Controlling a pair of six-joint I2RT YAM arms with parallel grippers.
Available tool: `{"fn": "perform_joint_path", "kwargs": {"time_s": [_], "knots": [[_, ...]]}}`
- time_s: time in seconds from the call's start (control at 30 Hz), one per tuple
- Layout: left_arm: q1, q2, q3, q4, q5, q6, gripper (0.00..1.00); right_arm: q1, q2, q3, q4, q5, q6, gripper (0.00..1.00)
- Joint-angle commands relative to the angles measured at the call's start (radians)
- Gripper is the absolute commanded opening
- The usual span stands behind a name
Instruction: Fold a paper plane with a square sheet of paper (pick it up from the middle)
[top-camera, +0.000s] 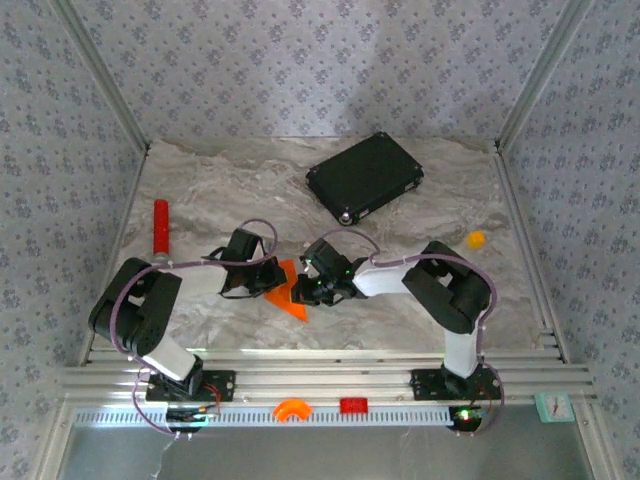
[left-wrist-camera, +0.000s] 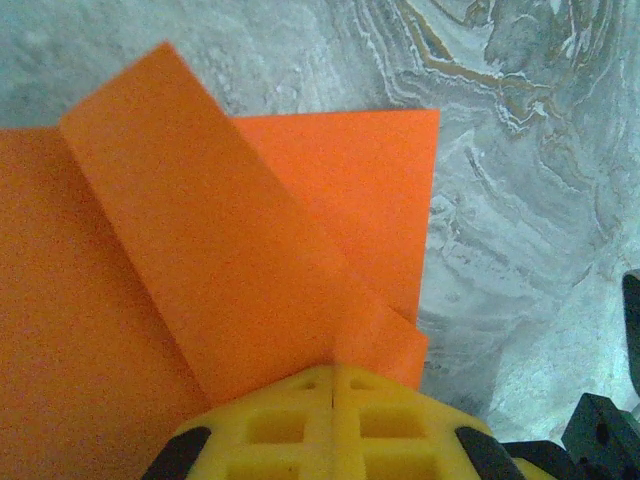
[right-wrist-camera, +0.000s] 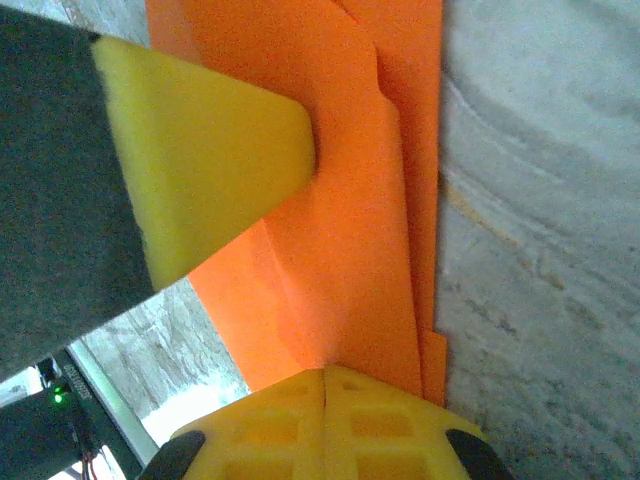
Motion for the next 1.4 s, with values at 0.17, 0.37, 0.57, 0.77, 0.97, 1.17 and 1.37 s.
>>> {"fn": "perform_joint_path", "kwargs": {"time_s": [0.17,0.37,0.57,0.77,0.97,1.17,1.37], "knots": [[0.008,-0.145,0.054,-0.124,-0.012,0.026,0.04,0.011,-0.001,-0.07,-0.18,0.007,-0.057,0.0],[0.008,-0.204,0.059,-0.149,-0.002,0.036,0.08,0.0,-0.019,-0.091,-0.195,0.001,-0.073,0.0],[-0.001,-0.128,0.06,-0.078,0.1,0.043,0.04,-0.003,-0.022,-0.095,-0.188,-0.002,-0.075,0.0],[-0.026,0.009,0.095,-0.041,0.124,0.061,0.02,-0.005,-0.008,-0.082,-0.188,-0.008,-0.078,0.0],[0.074,0.093,0.092,-0.07,0.088,0.114,0.0,-0.007,-0.002,-0.078,-0.189,-0.008,-0.079,0.0],[0.161,0.091,0.124,-0.107,0.093,0.14,0.0,-0.01,-0.002,-0.074,-0.199,-0.007,-0.086,0.0],[0.157,0.02,0.126,-0.118,0.133,0.131,0.01,-0.01,-0.01,-0.073,-0.205,0.001,-0.082,0.0]]}}
